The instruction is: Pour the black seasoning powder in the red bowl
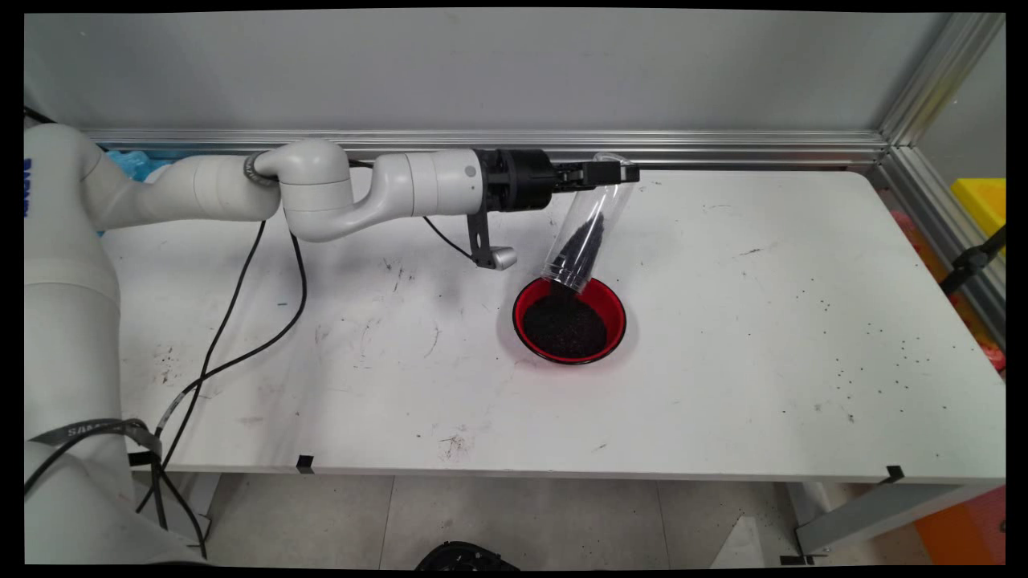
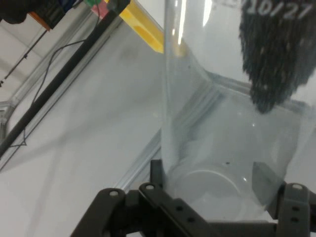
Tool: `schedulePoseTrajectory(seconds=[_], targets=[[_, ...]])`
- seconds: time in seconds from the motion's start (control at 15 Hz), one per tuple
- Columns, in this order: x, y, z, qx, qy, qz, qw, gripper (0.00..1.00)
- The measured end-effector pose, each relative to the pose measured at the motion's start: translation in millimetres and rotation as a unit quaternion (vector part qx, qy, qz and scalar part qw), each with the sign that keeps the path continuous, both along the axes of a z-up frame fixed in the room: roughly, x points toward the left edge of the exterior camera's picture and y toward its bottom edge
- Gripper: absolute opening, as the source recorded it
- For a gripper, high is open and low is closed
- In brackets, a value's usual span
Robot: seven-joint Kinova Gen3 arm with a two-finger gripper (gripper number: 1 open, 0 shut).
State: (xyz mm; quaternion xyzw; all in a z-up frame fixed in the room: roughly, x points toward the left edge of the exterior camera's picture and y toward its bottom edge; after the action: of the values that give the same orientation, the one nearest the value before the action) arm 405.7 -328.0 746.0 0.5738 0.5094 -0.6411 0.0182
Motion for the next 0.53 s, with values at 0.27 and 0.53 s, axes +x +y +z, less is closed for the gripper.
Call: schedulePoseTrajectory(seconds=[0.27, 0.53], targets=[[-1.3, 4.2, 1.0, -0.018, -0.005, -0.010, 0.9998, 0.00], [-3.1, 8.4, 2.5, -0.035, -0.007, -0.020, 0.9992, 0.00]])
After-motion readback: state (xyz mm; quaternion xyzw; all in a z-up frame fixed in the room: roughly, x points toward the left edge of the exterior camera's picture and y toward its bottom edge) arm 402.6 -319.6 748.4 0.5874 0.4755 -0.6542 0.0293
